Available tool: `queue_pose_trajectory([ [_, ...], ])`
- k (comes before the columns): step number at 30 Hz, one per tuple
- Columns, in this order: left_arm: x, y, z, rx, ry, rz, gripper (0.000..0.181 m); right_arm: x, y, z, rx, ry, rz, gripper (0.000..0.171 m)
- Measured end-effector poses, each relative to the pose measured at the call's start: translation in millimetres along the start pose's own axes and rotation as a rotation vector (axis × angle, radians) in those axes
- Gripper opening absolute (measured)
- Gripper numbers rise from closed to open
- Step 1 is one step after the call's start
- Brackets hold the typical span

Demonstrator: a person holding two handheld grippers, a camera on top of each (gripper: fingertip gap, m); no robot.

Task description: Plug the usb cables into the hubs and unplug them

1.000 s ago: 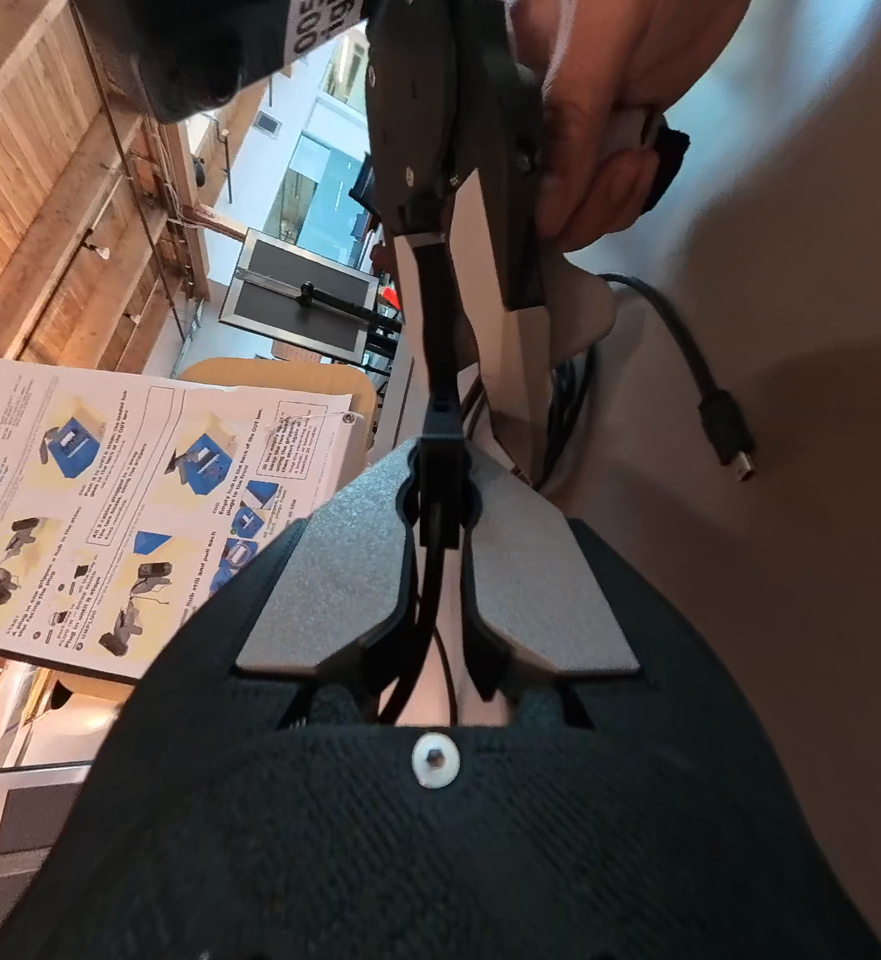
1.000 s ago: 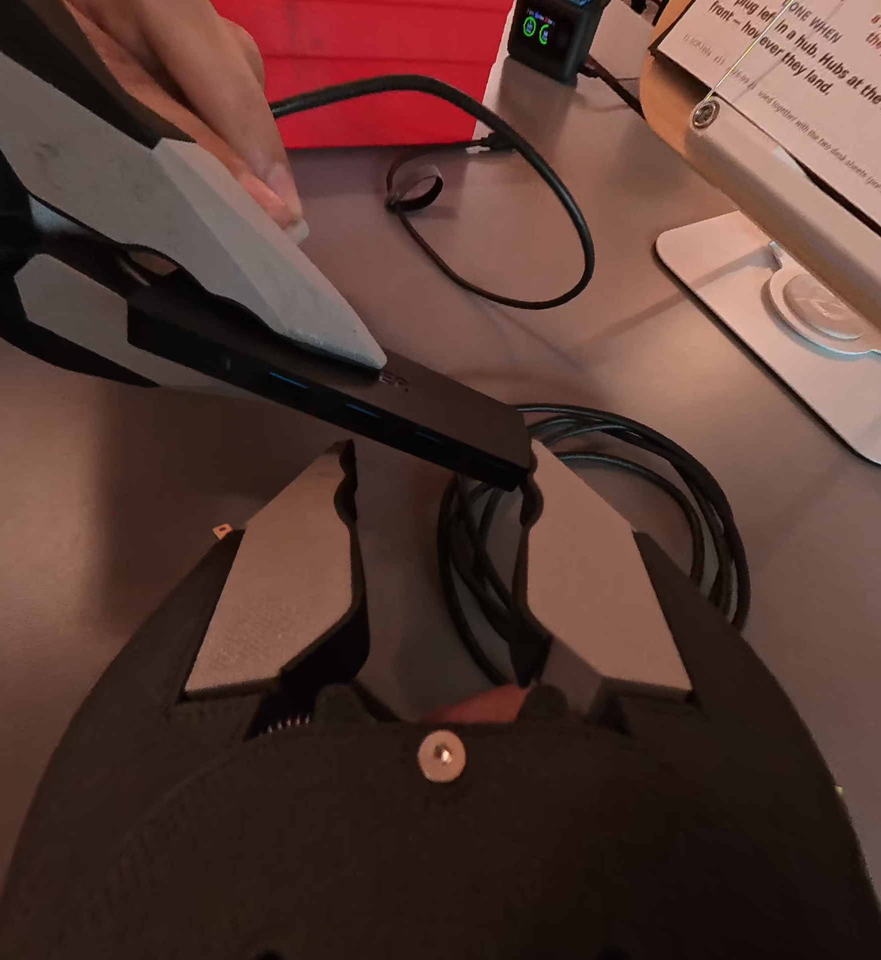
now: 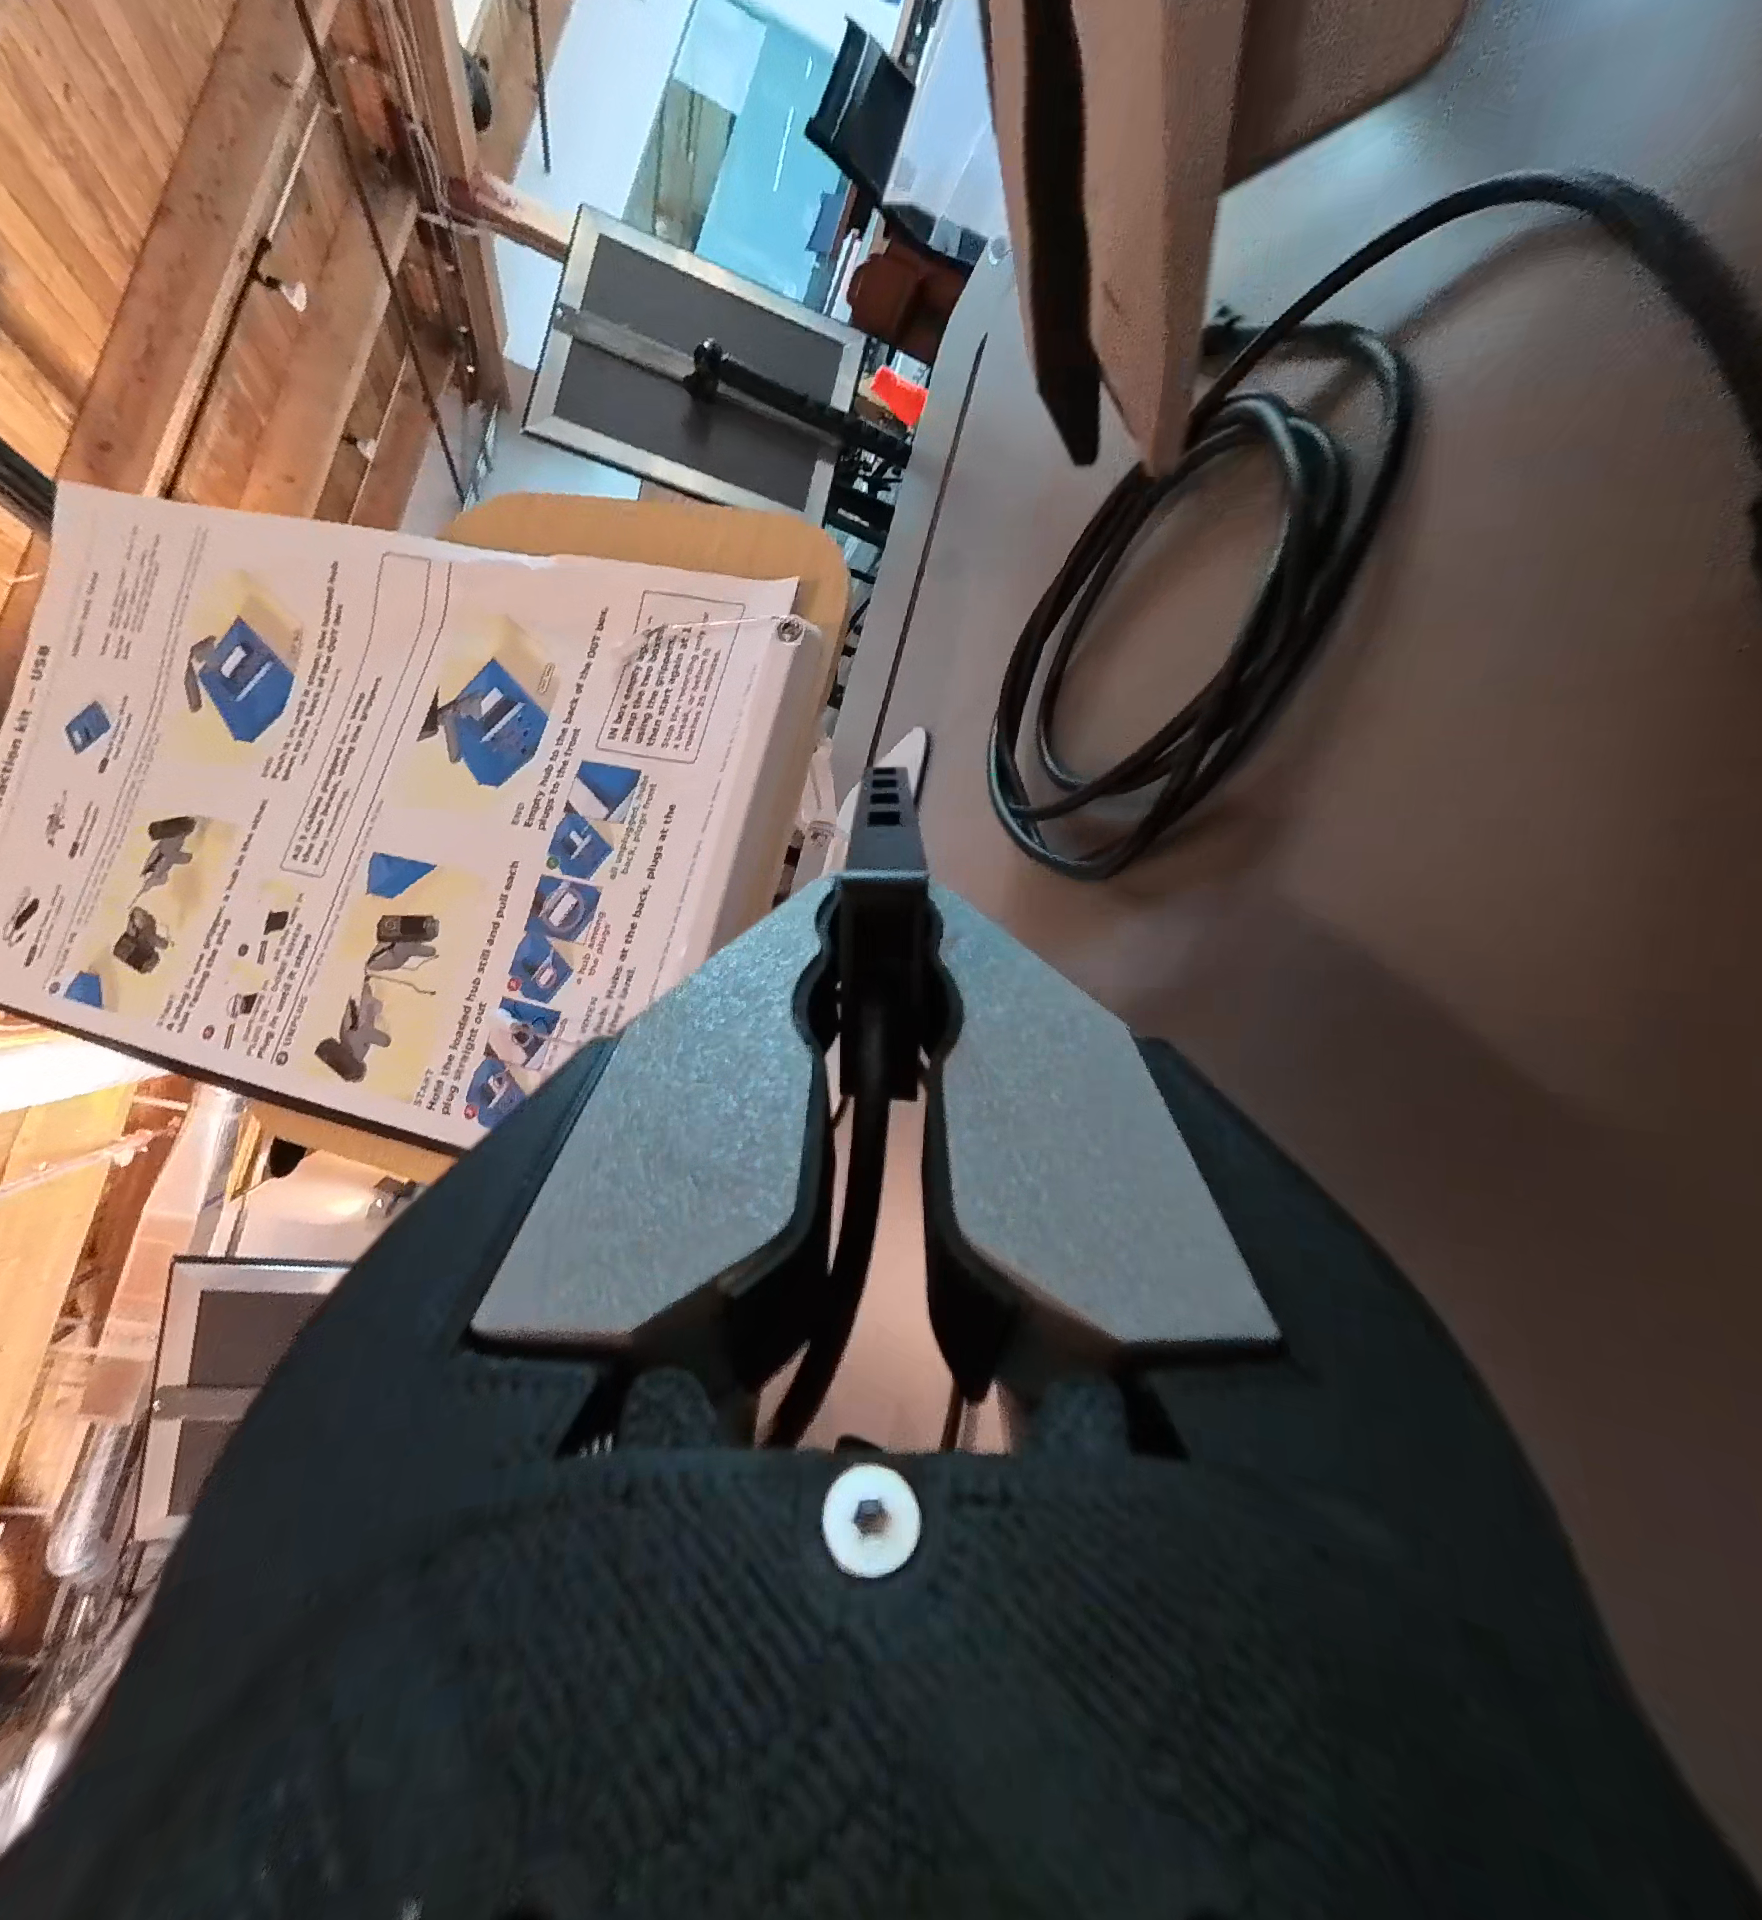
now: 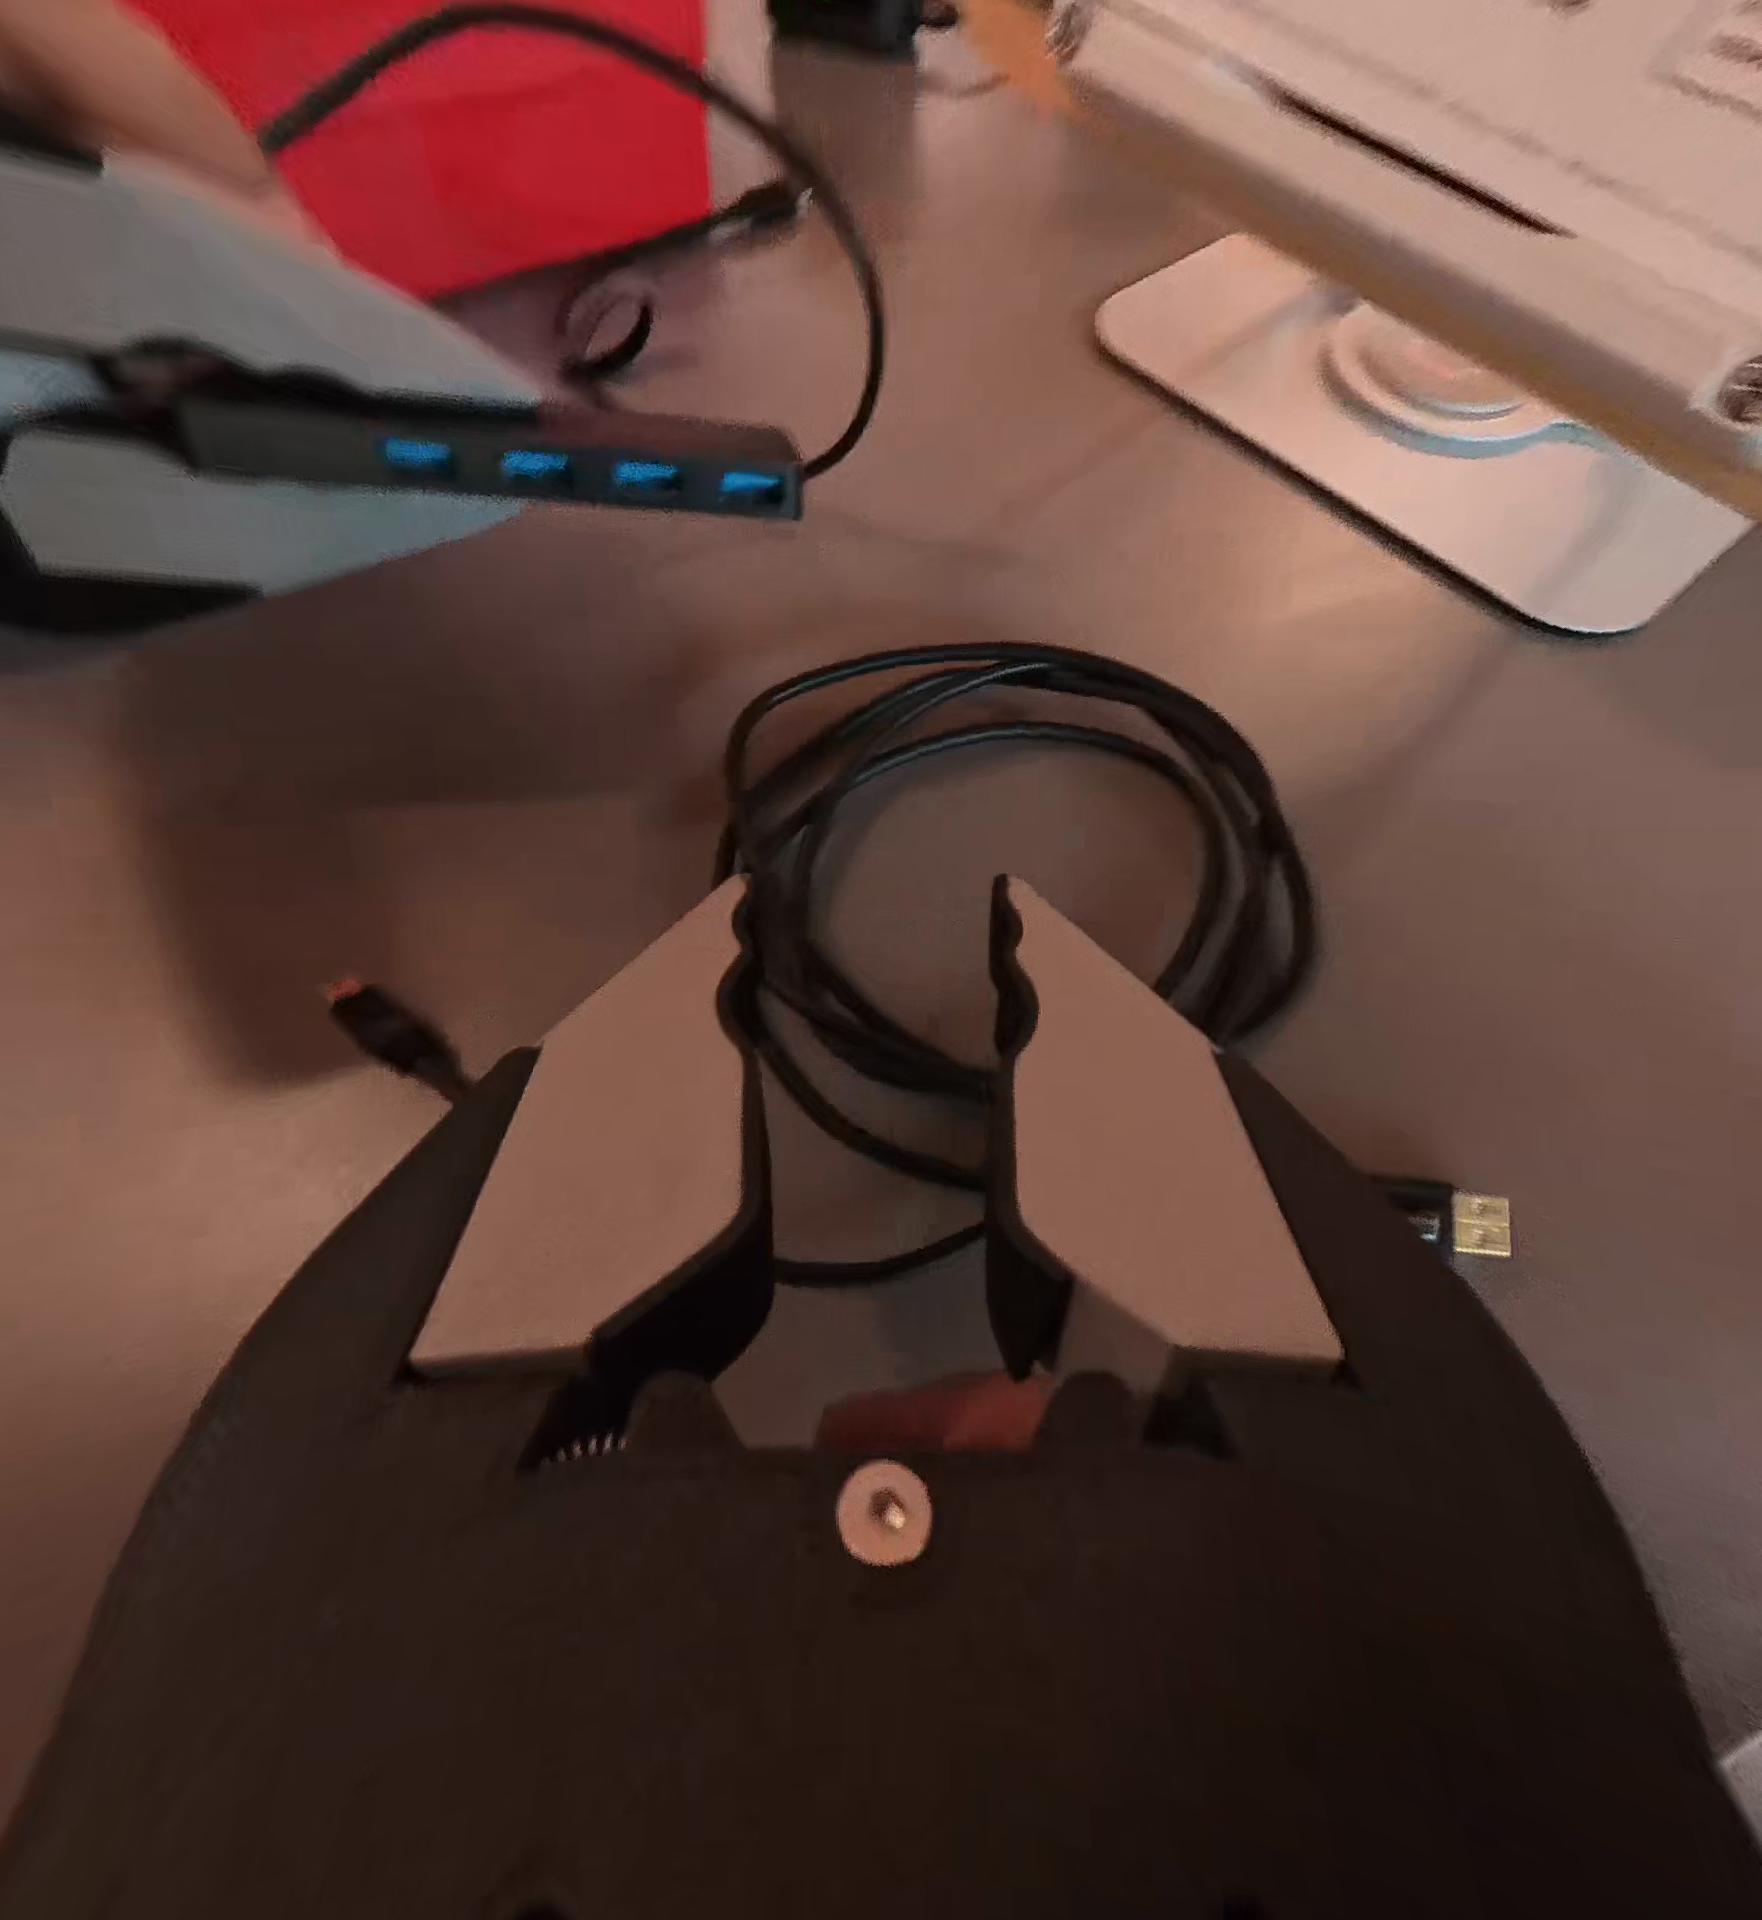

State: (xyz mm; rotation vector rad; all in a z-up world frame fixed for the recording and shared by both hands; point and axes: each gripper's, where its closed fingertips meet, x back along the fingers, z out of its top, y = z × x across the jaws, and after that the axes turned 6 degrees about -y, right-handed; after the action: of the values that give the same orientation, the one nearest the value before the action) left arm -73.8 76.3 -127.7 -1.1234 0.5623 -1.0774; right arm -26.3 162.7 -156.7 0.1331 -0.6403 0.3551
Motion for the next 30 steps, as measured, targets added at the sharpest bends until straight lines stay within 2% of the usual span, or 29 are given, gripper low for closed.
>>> queue_pose_trajectory([
  [8, -4, -6, -9, 0.022, -0.035, 0.029, 0.009, 9, 33, 7, -0.17, 0.083, -0.177, 0.043],
  [10, -4, -10, -11, 0.034, -0.044, 0.041, 0.009, 22, 49, 7, -0.232, 0.098, -0.304, 0.045],
  [14, -4, -15, -13, 0.05, -0.049, 0.054, 0.009, 63, 64, 16, -0.182, 0.069, -0.609, 0.041],
  [18, -3, -17, -12, 0.049, -0.048, 0.063, 0.009, 58, 53, 11, -0.262, -0.019, -0.518, 0.059],
  [23, -2, -18, -12, 0.051, -0.048, 0.07, 0.009, 35, 64, -21, -0.351, -0.164, -0.479, 0.08],
  [24, -2, -18, -13, 0.054, -0.05, 0.069, 0.009, 36, 70, -23, -0.361, -0.168, -0.503, 0.085],
  [27, -4, -19, -17, 0.062, -0.07, 0.074, 0.009, 44, 85, -21, -0.369, -0.158, -0.6, 0.084],
  [30, -6, -21, -22, 0.063, -0.103, 0.086, 0.009, 46, 92, -28, -0.432, -0.175, -0.654, 0.095],
])
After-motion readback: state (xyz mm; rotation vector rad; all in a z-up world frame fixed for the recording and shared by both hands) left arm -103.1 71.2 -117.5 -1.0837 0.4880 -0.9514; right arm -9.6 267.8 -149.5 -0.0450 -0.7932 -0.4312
